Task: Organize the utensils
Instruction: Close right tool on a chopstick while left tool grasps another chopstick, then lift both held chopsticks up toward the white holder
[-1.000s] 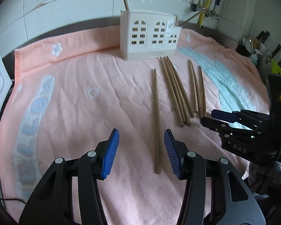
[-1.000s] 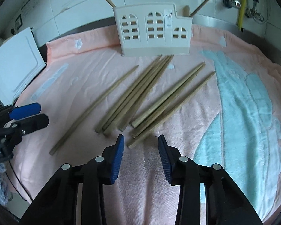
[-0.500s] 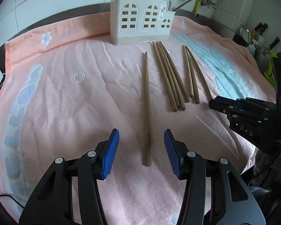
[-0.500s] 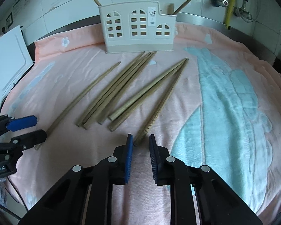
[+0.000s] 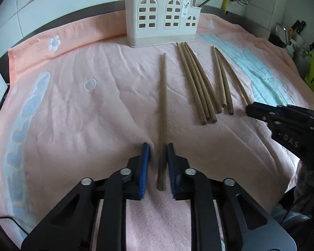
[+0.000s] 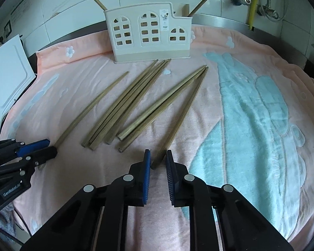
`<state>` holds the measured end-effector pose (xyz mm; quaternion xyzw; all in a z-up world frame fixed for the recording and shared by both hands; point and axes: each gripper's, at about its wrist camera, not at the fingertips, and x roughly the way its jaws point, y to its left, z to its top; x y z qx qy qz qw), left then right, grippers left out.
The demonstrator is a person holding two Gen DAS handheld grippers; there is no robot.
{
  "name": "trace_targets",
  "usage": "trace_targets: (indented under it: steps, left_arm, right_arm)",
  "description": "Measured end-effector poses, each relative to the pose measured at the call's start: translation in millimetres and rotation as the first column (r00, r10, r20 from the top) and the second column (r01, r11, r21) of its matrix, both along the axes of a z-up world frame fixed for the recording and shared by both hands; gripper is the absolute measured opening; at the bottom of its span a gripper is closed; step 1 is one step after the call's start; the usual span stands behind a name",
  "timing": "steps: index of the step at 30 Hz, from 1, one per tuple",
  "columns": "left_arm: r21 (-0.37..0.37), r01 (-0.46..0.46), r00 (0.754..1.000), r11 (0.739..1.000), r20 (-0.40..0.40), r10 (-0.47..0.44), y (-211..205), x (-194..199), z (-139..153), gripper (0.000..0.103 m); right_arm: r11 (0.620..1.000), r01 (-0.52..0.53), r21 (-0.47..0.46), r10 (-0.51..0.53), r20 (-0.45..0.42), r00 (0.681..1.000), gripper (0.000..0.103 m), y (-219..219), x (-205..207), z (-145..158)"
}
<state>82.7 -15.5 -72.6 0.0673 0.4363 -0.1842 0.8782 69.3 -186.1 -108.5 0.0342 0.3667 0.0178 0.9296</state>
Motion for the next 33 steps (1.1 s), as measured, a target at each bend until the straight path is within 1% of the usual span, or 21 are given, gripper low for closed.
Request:
trace_targets:
  steps: [2,4,5,8,12,14,16,18,20,21,23,24,25,26,27,33]
  left_arm:
    - [-0.02,-0.002,1.0,1.0,0.002,0.002,3.2,-0.5,3.2,0.008]
    - [-0.04,0.0,1.0,0.999,0.008,0.001,7.2,-0.5,8.9,0.007]
    - [-0.045,0.001,1.0,0.999,0.012,0.0,8.1,-0.5,10.8,0.0]
    - [-0.067,0.006,0.999,0.998,0.031,-0.004,10.5,-1.8,20.4,0.0]
    - [-0.083,0.019,0.998,0.996,0.062,-0.014,11.0,-3.0,33.7,0.0]
    - [-0.085,0.022,0.998,0.996,0.054,-0.017,10.5,-1.6,34.4,0.0]
    - [-0.087,0.028,0.999,0.996,0.03,-0.026,8.9,-0.7,30.7,0.001]
    - [-0.085,0.034,0.999,0.996,0.004,-0.034,7.1,-0.9,25.1,0.008]
    - [-0.087,0.029,1.0,0.996,-0.007,-0.03,6.4,-2.1,19.7,0.047]
    - [-0.084,0.029,1.0,0.996,-0.008,-0.03,5.2,-2.6,17.4,0.05]
    - [-0.083,0.037,0.999,0.996,-0.014,-0.038,2.9,-3.5,13.0,0.047]
    - [-0.083,0.038,0.999,0.996,-0.017,-0.039,1.9,-3.1,10.7,0.042]
    - [-0.086,0.038,0.999,0.996,-0.028,-0.04,1.3,-1.5,7.4,0.026]
    - [-0.094,0.036,0.998,0.995,-0.041,-0.04,1.5,0.1,5.1,0.014]
    - [-0.105,0.029,0.998,0.994,-0.057,-0.035,2.2,2.5,1.4,0.012]
    - [-0.09,0.03,0.997,0.996,-0.061,-0.036,-1.3,4.1,-5.5,0.011]
  right_arm:
    - [1.0,0.006,-0.016,-0.006,0.02,1.0,0.013,-3.9,-6.1,5.8]
    - [1.0,0.013,-0.027,-0.012,0.048,0.999,0.012,-7.7,-13.2,13.4]
    - [0.999,0.019,-0.037,-0.016,0.07,0.997,0.012,-10.2,-17.6,19.9]
    - [0.998,0.028,-0.059,-0.02,0.136,0.991,0.011,-15.1,-27.8,39.5]
    - [0.996,0.036,-0.088,-0.015,0.231,0.973,0.01,-19.6,-39.8,70.5]
    - [0.996,0.036,-0.087,-0.012,0.262,0.965,0.009,-21.7,-42.7,82.6]
    - [0.995,0.037,-0.091,-0.01,0.283,0.959,0.009,-24.3,-43.8,91.4]
    - [0.995,0.038,-0.093,-0.009,0.299,0.954,0.009,-25.9,-45.2,98.7]
    - [0.995,0.04,-0.093,-0.009,0.308,0.951,0.009,-27.6,-45.6,102.9]
    - [0.995,0.04,-0.093,-0.009,0.312,0.95,0.009,-28.1,-45.5,105.2]
    - [0.995,0.038,-0.096,-0.006,0.318,0.948,0.009,-28.9,-45.7,109.0]
    - [0.994,0.037,-0.101,-0.003,0.323,0.946,0.008,-29.4,-45.1,109.7]
    - [0.994,0.036,-0.105,0.001,0.327,0.945,0.008,-29.3,-44.7,111.8]
    - [0.993,0.033,-0.111,0.006,0.331,0.944,0.008,-28.9,-44.5,114.1]
    - [0.993,0.031,-0.116,0.009,0.334,0.943,0.008,-28.5,-44.1,115.8]
    - [0.99,0.01,-0.141,0.04,0.353,0.935,0.008,-26.3,-41.4,130.9]
